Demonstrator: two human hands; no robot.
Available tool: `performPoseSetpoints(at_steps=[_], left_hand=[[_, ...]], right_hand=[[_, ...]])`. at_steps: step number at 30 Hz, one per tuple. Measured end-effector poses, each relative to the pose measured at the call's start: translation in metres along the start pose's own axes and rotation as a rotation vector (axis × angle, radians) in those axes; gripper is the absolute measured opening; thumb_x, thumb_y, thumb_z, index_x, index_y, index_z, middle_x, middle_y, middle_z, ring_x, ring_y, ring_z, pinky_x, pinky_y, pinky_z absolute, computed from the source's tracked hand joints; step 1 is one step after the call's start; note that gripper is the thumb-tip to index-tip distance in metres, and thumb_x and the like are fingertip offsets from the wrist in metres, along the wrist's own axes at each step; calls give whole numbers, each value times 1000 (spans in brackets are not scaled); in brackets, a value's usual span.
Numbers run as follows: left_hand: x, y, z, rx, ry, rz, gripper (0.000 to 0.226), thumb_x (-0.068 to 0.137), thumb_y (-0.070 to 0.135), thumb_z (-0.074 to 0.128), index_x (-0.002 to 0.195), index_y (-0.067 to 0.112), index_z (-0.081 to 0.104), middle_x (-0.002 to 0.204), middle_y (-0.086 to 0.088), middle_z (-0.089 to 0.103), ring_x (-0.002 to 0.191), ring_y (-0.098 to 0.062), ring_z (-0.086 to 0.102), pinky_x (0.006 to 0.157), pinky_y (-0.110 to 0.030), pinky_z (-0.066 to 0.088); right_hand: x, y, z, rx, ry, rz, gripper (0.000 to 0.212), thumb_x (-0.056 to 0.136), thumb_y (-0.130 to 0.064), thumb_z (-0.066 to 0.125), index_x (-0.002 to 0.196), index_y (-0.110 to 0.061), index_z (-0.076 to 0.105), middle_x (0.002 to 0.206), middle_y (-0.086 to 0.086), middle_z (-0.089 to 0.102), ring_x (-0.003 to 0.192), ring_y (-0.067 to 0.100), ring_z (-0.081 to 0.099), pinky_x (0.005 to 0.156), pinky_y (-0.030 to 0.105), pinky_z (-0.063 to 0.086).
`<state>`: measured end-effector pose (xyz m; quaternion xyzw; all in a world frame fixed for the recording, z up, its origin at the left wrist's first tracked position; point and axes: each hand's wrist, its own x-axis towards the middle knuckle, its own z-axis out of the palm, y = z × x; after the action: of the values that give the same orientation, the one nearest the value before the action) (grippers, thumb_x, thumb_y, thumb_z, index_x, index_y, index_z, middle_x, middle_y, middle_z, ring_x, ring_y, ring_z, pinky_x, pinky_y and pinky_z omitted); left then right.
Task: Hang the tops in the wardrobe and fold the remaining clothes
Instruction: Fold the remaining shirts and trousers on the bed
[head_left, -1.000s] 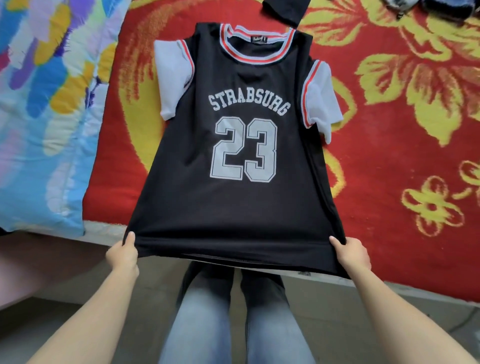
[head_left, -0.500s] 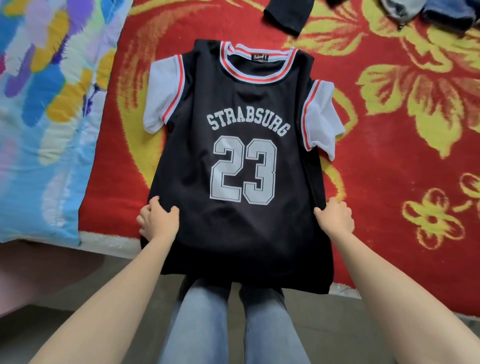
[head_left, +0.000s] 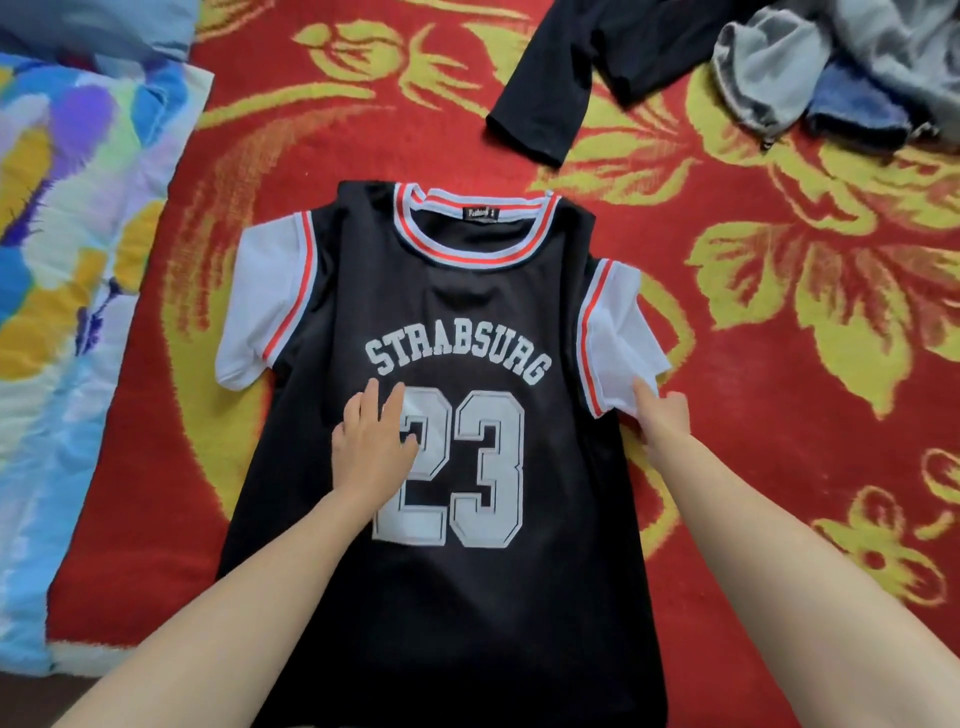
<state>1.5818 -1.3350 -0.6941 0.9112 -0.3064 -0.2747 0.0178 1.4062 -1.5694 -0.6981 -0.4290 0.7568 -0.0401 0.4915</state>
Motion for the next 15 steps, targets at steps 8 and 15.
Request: performPoseSetpoints(at_steps=[8,15], left_hand=[[57,39,-8,26,-17,75,65,97,37,42,150,23,9,158,-6,3,144,-24,3,114,-39,16],[84,72,-13,111,-46,163,69,97,44,38,150,30,-3,158,-7,-12,144,-31,-10,115,-45,7]], right_hand=[[49,-46,-15,257,16,221,34,78,-9,65,111,-2,58,96,4,62,69,24,63,48,25,45],[76,-57,-93,-198,683,-158,23,95,-21,43,116,-13,49,129,21,47,118,38,47,96,44,37]])
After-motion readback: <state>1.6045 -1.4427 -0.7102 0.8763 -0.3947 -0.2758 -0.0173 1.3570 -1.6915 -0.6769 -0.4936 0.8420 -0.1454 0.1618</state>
